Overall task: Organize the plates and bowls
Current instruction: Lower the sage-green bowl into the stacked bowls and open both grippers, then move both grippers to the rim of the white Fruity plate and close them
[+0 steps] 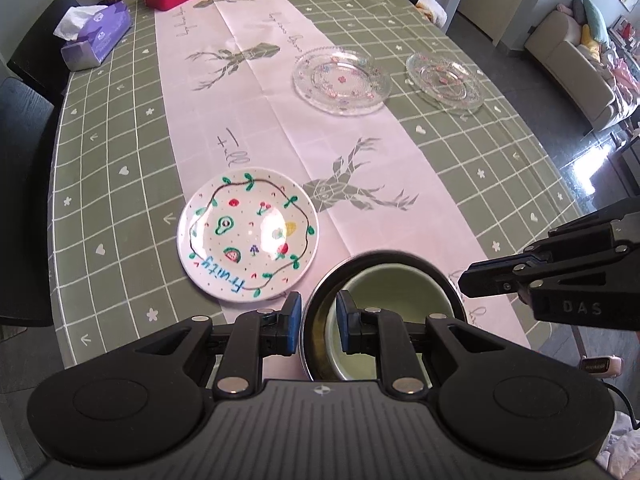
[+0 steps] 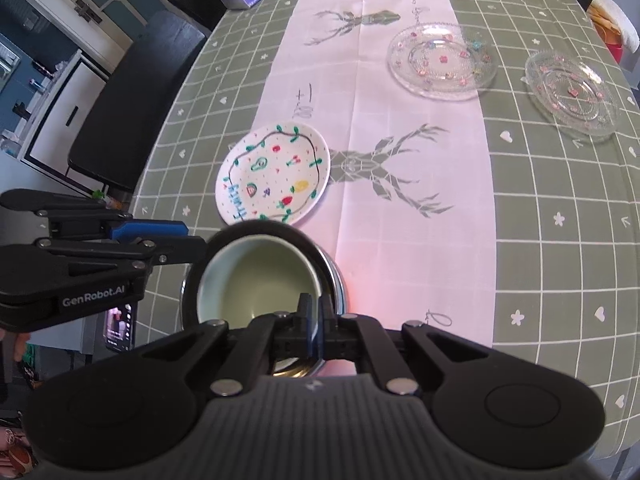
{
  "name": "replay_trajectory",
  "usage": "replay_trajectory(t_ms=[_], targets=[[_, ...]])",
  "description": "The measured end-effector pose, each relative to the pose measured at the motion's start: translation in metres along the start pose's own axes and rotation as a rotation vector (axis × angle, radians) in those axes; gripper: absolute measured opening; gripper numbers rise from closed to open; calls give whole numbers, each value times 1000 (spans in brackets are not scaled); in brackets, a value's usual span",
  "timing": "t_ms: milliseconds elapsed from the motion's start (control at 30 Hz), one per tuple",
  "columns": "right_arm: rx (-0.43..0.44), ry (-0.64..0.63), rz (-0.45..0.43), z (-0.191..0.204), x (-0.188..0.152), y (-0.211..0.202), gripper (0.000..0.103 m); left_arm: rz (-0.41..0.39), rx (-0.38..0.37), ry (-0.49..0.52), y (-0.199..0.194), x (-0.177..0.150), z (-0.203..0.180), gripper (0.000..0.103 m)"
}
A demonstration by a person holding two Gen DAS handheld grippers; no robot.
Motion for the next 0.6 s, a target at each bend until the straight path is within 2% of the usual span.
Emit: replay_trajectory(t_ms=[133, 167, 200, 267, 300, 333, 367, 433, 500, 600], targets=[[28, 17, -45, -8, 14, -9, 6, -61, -21, -28, -7, 12, 8, 22], [27, 12, -59, -10, 18, -11, 11, -82, -26, -41, -9, 16, 12, 24], [26, 9, -79, -13, 22, -12, 21, -103, -31, -55, -10, 19, 16, 26], [32, -5, -120, -17, 31, -13, 40, -159, -33, -86, -13, 26, 25, 41], [29, -17, -141, -19, 35, -13, 40, -190, -33, -102, -14, 28, 30, 46], [24, -29, -156, -20, 39, -12, 40, -219, -35, -119, -14, 30, 35, 55], [23, -39, -169, -22, 42, -9, 41, -245, -35, -137, -13, 32, 41, 58], [38, -48, -198, -26, 49, -3, 41, -272, -35, -165, -8, 33, 50, 60], [53, -49, -217, -30, 54, 7, 48, -294, -22, -191, 0, 32, 60, 65], [67, -55, -229, -35, 62, 26, 48, -331, 10, -197, 13, 29, 72, 67]])
Point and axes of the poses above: each gripper's, at about its wrist camera, not at the fingertips, and y roughly the way its jaws point, z to its left, x to its top, the point moved 7 cm from there along y, roughly the way its jaws point, and after that the axes turned 3 degrees about z, right-handed, at the moved point
